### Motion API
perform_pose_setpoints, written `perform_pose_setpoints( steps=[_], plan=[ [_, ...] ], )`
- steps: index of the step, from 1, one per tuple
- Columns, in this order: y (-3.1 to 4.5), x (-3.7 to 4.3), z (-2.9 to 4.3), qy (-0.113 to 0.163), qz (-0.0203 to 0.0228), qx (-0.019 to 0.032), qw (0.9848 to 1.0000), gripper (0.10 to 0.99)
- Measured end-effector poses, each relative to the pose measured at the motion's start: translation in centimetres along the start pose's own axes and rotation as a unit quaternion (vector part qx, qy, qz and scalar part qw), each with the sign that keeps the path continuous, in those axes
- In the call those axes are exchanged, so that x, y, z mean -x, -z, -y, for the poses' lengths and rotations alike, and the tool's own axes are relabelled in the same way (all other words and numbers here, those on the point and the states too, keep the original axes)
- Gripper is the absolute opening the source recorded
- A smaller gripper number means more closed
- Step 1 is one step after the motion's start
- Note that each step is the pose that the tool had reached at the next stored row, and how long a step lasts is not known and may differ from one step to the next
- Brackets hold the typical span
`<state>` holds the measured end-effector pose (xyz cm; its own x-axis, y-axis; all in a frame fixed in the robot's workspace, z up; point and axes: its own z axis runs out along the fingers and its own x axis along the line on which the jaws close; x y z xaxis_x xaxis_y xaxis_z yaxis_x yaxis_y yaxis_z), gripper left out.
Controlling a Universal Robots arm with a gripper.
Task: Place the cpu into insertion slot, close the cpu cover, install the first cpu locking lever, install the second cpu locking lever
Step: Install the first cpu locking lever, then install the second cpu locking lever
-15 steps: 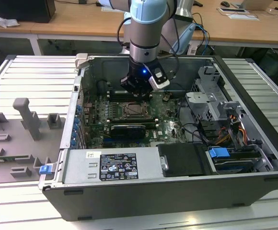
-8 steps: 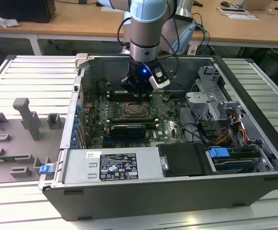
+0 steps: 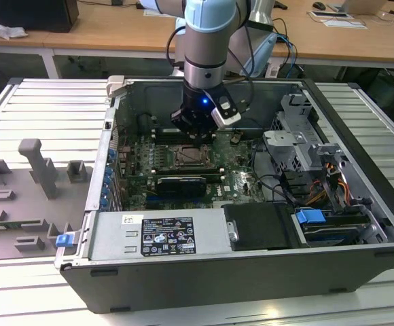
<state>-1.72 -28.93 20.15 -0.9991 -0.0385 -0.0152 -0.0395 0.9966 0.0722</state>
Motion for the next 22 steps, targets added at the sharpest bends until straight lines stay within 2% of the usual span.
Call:
perform_pose_setpoints(
  steps=[6,8,9,22],
  plan=[
    [-0.04,0.04,-0.09,0.000,0.0004,0.0030,1.0000,0.106],
    [0.95,0.05,-0.20,0.000,0.0002,0.0028,1.0000,0.106],
    [1.05,0.06,-0.21,0.000,0.0002,0.0029,1.0000,0.106],
    [1.11,0.03,0.57,0.000,0.0002,0.0028,1.0000,0.106]
  ],
)
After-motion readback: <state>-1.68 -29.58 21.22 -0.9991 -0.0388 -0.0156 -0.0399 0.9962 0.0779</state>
